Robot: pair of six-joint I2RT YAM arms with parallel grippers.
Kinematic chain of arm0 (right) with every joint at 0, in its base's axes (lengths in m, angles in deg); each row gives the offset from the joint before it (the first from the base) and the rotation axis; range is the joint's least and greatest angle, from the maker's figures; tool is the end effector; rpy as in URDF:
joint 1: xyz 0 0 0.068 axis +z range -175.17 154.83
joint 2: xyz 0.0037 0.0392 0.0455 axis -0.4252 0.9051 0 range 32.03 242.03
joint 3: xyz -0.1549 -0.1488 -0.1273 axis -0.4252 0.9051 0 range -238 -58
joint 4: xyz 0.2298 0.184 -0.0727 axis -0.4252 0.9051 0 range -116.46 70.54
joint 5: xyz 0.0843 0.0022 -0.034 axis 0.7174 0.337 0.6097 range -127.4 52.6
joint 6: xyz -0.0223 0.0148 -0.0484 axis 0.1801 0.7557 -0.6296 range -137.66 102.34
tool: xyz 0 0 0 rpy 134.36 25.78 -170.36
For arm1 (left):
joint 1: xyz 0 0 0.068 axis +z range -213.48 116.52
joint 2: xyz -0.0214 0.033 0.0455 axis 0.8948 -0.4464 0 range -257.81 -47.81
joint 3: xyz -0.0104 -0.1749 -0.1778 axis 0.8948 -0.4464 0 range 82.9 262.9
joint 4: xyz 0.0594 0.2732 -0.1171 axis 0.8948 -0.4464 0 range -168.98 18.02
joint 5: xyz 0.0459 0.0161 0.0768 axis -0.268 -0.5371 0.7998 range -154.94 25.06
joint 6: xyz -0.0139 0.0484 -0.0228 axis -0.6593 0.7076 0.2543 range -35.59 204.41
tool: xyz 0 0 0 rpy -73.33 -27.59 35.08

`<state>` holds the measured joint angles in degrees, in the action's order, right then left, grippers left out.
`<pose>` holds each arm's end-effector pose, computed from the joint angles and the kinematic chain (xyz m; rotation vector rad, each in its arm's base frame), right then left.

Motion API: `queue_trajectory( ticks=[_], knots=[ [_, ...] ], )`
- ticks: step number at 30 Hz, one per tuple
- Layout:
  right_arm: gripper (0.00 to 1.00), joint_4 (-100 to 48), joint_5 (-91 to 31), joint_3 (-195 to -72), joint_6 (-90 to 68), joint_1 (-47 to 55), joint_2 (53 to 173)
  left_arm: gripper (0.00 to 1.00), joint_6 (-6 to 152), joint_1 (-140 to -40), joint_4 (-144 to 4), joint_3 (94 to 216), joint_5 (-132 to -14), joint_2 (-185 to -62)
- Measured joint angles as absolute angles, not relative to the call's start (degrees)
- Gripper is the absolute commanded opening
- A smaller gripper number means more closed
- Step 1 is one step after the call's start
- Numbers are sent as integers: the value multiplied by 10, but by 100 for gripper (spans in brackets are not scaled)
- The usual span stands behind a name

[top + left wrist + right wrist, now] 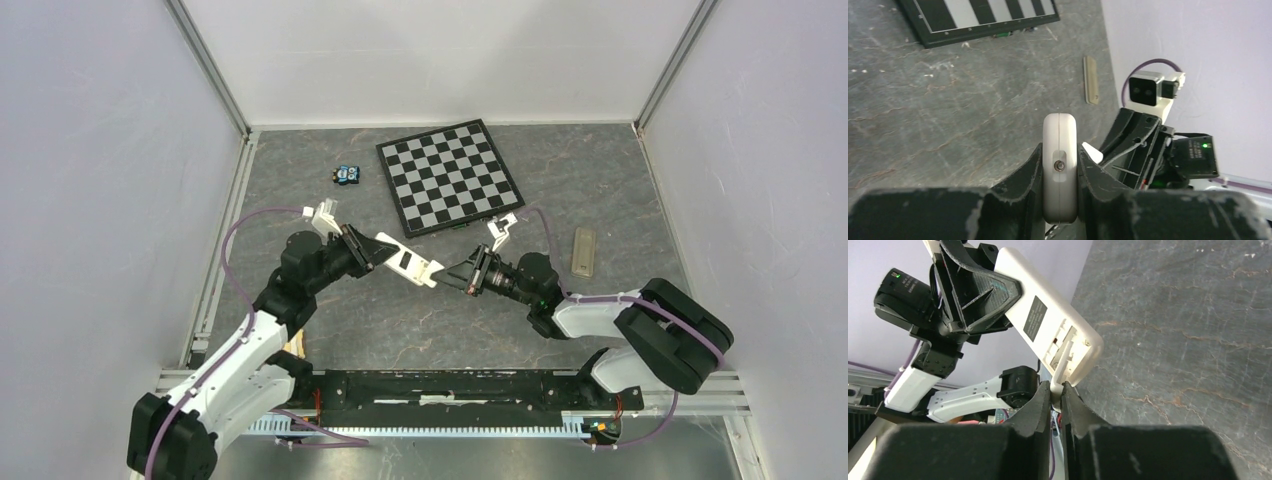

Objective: Load the batteries into the remote control

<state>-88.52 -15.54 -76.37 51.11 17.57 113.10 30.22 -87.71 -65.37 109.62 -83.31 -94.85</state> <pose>0.1944 0.1988 0.1199 0.0734 1.9071 1.7363 0.2276 -0.1154 0.2189 -0.2676 1.9681 -1.2250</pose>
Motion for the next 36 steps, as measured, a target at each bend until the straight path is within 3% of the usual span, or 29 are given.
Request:
queue_trajectory(
  ticks=[4,18,21,24,27,30,36],
  knots=[
    [0,-853,-153,-766,498,176,1126,2,329,-877,-676,1096,-820,-959],
    [3,-733,-120,-728,352,115,1165,2,381,-877,-697,1096,-804,-954],
    [17,-687,-107,-728,317,102,1185,2,382,-877,-697,1096,-807,-952],
    [47,-641,-112,-741,288,98,1178,2,382,-877,-697,1096,-815,-952],
    [65,-588,-130,-756,264,93,1159,2,383,-877,-697,1096,-820,-952],
    [75,-542,-168,-770,241,92,1127,2,382,-877,-696,1096,-823,-952],
    [84,-476,-197,-767,194,91,1043,2,383,-877,-672,1096,-858,-951]
  ],
)
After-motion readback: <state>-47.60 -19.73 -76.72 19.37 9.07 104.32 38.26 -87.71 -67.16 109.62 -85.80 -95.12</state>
